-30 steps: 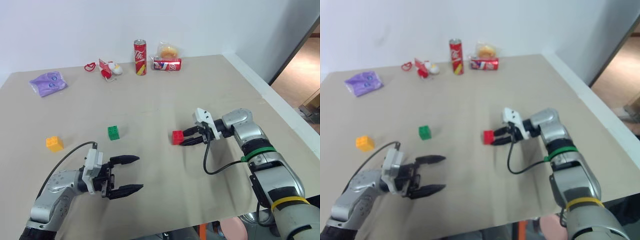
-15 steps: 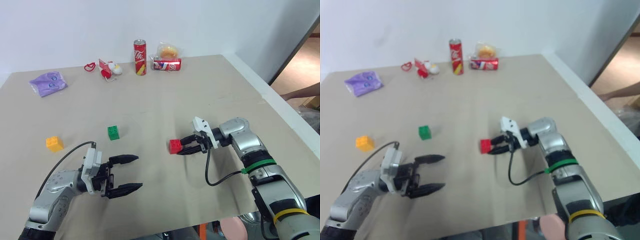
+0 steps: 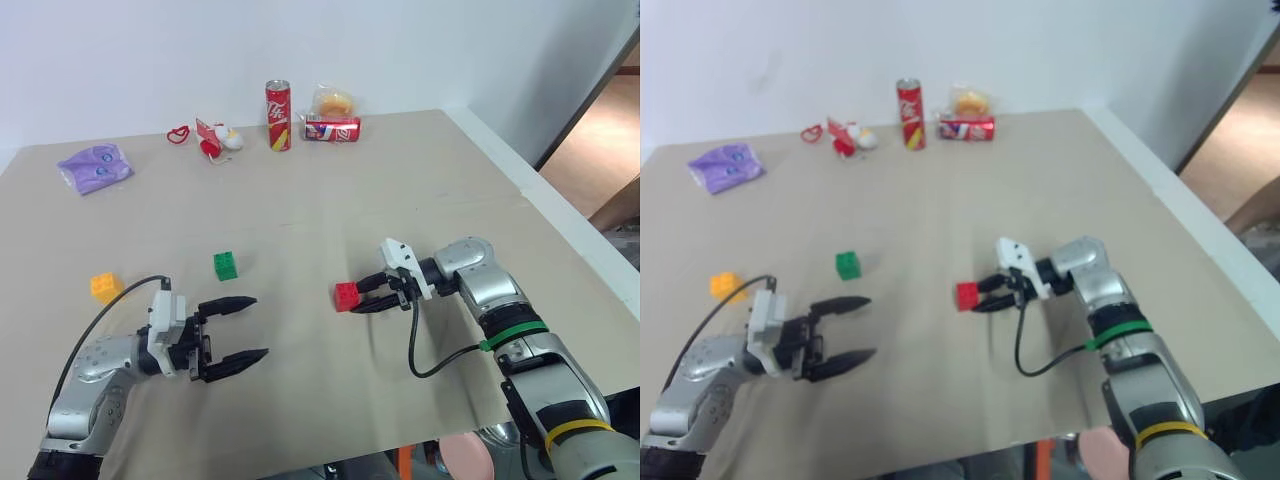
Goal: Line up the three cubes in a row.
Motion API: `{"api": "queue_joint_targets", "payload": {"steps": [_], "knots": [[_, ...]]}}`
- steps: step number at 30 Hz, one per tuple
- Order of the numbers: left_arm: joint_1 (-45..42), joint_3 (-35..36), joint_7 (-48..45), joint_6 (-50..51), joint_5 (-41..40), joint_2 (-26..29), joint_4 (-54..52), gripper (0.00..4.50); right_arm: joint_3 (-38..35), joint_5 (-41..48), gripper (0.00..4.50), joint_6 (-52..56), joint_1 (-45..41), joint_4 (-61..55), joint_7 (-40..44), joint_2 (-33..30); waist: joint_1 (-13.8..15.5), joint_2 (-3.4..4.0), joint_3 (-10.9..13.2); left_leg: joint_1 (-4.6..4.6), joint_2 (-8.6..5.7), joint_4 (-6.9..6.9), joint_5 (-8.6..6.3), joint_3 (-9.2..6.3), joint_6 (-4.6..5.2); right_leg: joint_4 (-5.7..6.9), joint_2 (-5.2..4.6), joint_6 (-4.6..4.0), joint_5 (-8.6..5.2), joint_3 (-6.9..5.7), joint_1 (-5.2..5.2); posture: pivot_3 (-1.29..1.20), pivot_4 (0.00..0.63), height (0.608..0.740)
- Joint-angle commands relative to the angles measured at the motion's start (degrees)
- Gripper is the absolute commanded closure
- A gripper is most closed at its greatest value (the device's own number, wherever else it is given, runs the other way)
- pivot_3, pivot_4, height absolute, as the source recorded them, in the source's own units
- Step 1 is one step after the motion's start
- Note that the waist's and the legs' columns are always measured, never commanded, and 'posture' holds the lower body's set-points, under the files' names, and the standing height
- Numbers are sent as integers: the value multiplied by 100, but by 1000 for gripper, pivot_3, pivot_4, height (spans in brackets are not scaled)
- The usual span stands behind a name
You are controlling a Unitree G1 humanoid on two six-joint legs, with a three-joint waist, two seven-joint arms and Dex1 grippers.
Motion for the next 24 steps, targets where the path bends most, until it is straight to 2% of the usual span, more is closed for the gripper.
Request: {"api": "queue_joint_targets", "payload": {"steps": [1, 18, 20, 24], "knots": [[-72, 166, 2, -295, 75, 4, 118, 0, 12, 19, 3346, -27, -50, -22, 164, 61, 0, 0, 0, 0, 0, 0, 0, 0, 0, 0, 0, 0, 0, 0, 0, 0, 150, 740], [43, 126, -32, -312, 75, 88, 129, 0, 75, -144, 3346, -216, -66, 231, 80, 112, -1, -2, -1, 1, 1, -1, 0, 1, 0, 0, 1, 0, 0, 0, 0, 0, 150, 740], [33, 119, -31, -315, 77, 86, 130, 0, 57, -173, 2325, -305, -110, 362, 38, 134, -2, -4, -2, 4, 2, -1, 0, 1, 0, 0, 2, 0, 0, 0, 2, 0, 150, 740], [15, 112, -8, -313, 75, 69, 118, 0, 27, -204, 995, -391, -198, 571, -7, 156, -30, -11, -6, 44, 4, 0, 1, 10, 0, 0, 5, 1, 11, 12, 26, 0, 150, 740]]}}
